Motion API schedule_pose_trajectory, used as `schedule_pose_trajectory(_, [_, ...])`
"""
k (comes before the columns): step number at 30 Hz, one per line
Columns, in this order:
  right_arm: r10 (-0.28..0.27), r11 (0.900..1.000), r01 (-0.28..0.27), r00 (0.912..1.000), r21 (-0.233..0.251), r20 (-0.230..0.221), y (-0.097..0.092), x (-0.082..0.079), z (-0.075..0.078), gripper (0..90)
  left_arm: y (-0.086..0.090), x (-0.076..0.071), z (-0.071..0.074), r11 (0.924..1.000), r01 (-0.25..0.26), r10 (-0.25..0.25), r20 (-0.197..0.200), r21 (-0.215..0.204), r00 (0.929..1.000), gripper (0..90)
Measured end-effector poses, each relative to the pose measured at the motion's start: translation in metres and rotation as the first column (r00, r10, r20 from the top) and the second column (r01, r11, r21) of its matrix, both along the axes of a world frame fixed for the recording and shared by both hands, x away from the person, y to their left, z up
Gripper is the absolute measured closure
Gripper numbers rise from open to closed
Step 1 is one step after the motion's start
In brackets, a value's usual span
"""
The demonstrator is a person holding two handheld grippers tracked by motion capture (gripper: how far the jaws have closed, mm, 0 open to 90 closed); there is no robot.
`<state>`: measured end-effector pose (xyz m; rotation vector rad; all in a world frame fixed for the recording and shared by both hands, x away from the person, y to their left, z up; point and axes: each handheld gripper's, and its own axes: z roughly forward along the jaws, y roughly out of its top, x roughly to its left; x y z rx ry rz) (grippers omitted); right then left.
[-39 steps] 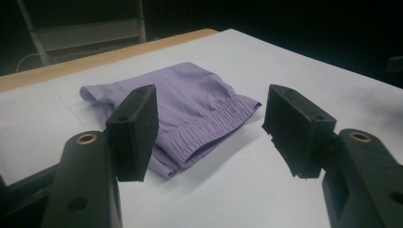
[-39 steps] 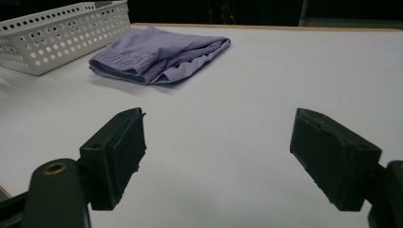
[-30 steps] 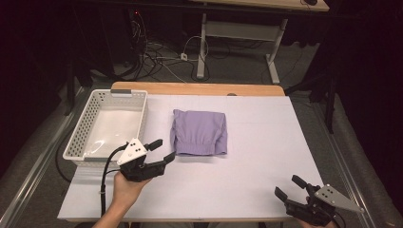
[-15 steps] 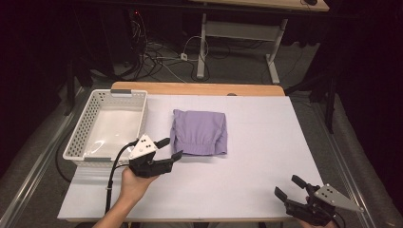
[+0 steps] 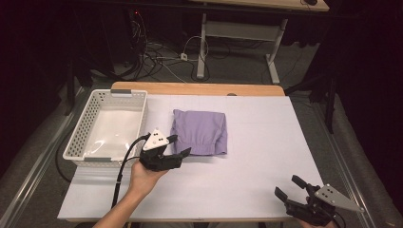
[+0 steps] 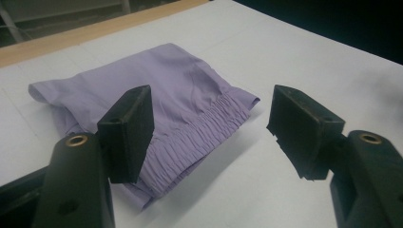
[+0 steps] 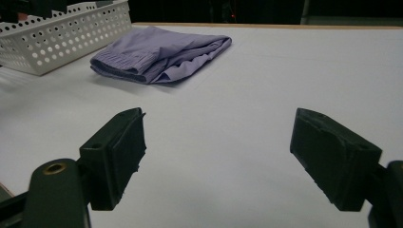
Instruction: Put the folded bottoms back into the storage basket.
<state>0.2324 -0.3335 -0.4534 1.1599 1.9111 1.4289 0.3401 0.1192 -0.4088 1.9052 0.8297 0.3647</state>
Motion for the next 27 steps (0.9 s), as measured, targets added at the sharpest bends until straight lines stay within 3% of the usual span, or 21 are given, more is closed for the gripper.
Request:
schedule_pose_trajectory(6, [0.003, 1.0, -0.003, 1.0, 0.001, -0.001, 0.0, 0.0, 0.0, 20.0, -0.005, 0.008, 0.0, 0.9999, 0.011, -0.011, -0.027, 0.007, 0.9996, 30.9])
schedule_pose_trajectory(20, [0.003, 1.0, -0.003, 1.0, 0.003, -0.002, 0.0, 0.0, 0.0, 20.0, -0.014, 0.03, 0.004, 0.9983, -0.013, 0.017, -0.067, 0.057, 0.9976, 26.0])
schedule_pose_trajectory(27, [0.003, 1.0, -0.003, 1.0, 0.005, -0.003, 0.0, 0.0, 0.0, 20.0, -0.017, 0.044, 0.006, 0.9963, -0.026, 0.035, -0.113, 0.082, 0.993, 21.8])
